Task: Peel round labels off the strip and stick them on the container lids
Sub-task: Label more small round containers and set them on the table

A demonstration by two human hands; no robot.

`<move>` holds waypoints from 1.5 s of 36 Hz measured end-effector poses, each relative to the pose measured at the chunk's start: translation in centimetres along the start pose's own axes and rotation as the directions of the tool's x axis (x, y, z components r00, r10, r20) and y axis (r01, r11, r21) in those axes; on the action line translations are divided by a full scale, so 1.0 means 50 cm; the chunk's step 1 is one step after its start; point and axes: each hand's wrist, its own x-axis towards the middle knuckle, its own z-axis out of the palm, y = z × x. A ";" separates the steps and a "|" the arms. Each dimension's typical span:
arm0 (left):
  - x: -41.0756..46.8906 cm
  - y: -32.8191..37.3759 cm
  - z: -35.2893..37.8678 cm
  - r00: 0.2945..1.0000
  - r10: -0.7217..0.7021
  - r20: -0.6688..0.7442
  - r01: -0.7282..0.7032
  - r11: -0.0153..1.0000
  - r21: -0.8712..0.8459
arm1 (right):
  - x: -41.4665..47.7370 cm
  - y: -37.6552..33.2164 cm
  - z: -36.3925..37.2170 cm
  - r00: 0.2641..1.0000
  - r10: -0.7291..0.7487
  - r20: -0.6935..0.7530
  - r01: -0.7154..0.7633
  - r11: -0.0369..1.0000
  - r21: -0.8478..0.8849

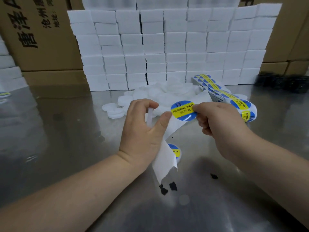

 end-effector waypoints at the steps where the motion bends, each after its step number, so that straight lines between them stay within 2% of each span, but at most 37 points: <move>1: 0.001 0.001 0.001 0.998 -0.058 -0.014 0.057 0.998 -0.039 | -0.001 0.001 -0.002 0.999 -0.039 -0.001 0.039 0.999 0.001; 3: 0.006 0.003 0.002 0.981 -0.194 -0.014 0.191 0.972 -0.137 | -0.005 0.001 -0.003 0.993 -0.111 0.033 0.111 0.994 0.013; 6: 0.021 0.007 -0.002 0.920 -0.392 -0.007 0.372 0.879 -0.299 | -0.012 0.001 0.002 0.980 -0.158 0.124 0.151 0.986 0.064; 10: 0.037 0.016 -0.008 0.868 -0.492 0.067 0.461 0.747 -0.479 | -0.027 0.005 0.016 0.935 -0.234 0.268 0.228 0.972 0.055; 13: 0.039 0.024 -0.012 0.860 -0.460 0.220 0.495 0.650 -0.576 | -0.039 0.007 0.022 0.902 -0.270 0.338 0.270 0.962 0.049; 17: 0.031 0.033 -0.014 0.834 -0.400 0.381 0.551 0.563 -0.616 | -0.044 0.007 0.024 0.901 -0.287 0.326 0.279 0.958 0.070; 24: 0.021 0.026 -0.009 0.763 -0.398 0.510 0.640 0.354 -0.682 | -0.045 0.006 0.026 0.930 -0.267 0.252 0.266 0.963 0.040; 29: 0.018 0.020 -0.007 0.747 -0.376 0.549 0.652 0.246 -0.717 | -0.044 0.013 0.027 0.947 -0.219 0.235 0.225 0.974 0.005; 36: 0.013 0.008 -0.003 0.739 -0.379 0.557 0.662 0.257 -0.704 | -0.044 0.020 0.030 0.958 -0.189 0.216 0.200 0.979 -0.033; 42: 0.005 0.003 0.001 0.776 -0.335 0.534 0.629 0.367 -0.685 | -0.048 0.014 0.031 0.952 -0.184 0.243 0.187 0.982 0.007; 47: 0.000 0.004 0.003 0.808 -0.325 0.492 0.589 0.446 -0.674 | -0.047 0.017 0.034 0.954 -0.194 0.227 0.206 0.978 -0.027; 54: -0.004 0.003 0.006 0.827 -0.337 0.450 0.562 0.501 -0.658 | -0.048 0.020 0.032 0.959 -0.197 0.203 0.214 0.975 -0.067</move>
